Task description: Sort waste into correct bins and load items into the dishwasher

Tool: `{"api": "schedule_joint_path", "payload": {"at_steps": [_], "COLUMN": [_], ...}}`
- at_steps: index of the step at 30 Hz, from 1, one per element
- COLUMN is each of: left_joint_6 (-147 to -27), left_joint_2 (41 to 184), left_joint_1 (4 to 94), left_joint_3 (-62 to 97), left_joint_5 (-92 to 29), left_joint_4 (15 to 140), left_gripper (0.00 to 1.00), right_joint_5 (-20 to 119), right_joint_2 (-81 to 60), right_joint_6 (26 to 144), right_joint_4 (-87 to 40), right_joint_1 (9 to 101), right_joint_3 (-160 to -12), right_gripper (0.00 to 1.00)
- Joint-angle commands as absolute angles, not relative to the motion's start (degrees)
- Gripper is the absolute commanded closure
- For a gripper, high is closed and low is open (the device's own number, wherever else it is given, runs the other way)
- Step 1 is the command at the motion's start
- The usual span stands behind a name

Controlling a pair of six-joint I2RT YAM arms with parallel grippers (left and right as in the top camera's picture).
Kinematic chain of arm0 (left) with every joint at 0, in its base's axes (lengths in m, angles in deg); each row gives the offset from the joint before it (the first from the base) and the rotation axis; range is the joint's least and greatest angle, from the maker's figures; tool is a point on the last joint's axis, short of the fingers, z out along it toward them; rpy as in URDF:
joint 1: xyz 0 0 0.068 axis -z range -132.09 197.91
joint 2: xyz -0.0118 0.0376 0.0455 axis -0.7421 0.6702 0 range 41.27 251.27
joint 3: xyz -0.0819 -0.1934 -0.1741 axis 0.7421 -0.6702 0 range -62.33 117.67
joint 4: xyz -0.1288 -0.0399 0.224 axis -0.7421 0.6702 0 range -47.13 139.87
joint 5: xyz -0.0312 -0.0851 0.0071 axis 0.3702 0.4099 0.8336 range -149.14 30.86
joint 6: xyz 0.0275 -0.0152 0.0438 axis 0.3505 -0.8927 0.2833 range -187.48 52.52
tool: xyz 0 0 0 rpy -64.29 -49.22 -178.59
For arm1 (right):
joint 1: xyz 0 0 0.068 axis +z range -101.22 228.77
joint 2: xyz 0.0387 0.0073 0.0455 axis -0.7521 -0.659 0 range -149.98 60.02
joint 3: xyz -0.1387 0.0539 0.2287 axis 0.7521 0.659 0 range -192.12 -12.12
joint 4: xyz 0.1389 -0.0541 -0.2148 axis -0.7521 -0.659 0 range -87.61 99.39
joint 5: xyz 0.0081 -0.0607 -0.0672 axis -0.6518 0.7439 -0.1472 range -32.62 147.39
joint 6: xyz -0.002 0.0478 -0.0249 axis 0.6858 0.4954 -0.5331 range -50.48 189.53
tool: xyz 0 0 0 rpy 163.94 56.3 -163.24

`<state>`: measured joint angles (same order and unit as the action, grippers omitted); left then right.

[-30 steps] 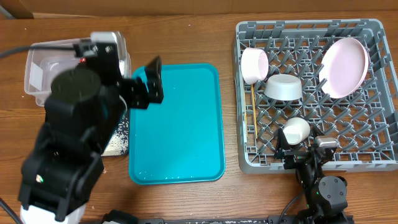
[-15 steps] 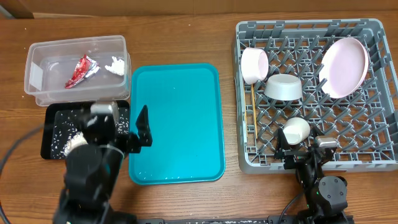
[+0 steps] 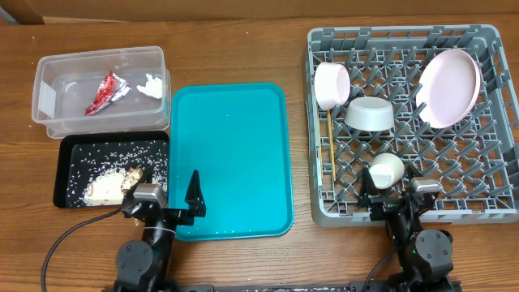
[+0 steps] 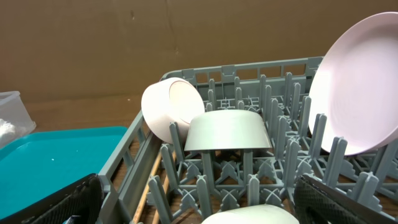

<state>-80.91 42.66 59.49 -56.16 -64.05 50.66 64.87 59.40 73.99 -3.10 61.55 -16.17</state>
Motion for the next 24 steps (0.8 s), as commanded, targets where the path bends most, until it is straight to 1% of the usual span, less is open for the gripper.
{"api": "schedule_joint_path", "payload": {"at_steps": [1,5,24], "left_joint_6": [-86.4,-87.03,-86.97], "left_joint_2": [41.41,41.48,41.59], "left_joint_1": [59.07,59.12,59.18], "left_joint_3": [-62.1,-62.06,-62.06], "left_joint_5": [-63.57,-62.11,-62.11], "left_joint_4": [46.11,46.16,46.99], "left_gripper": [0.0,0.0,0.0], "right_joint_5": [64.87,64.87,64.87], "right_joint_2": [59.86,59.86,59.86], "right_joint_6": [74.19,74.19,74.19], "right_joint_4": [-2.71,-2.71,-2.71], "right_joint_1": [61.55,61.55,61.55], "right_joint_3": [-15.91,-15.91,-15.91], "right_gripper": [0.0,0.0,0.0]}}
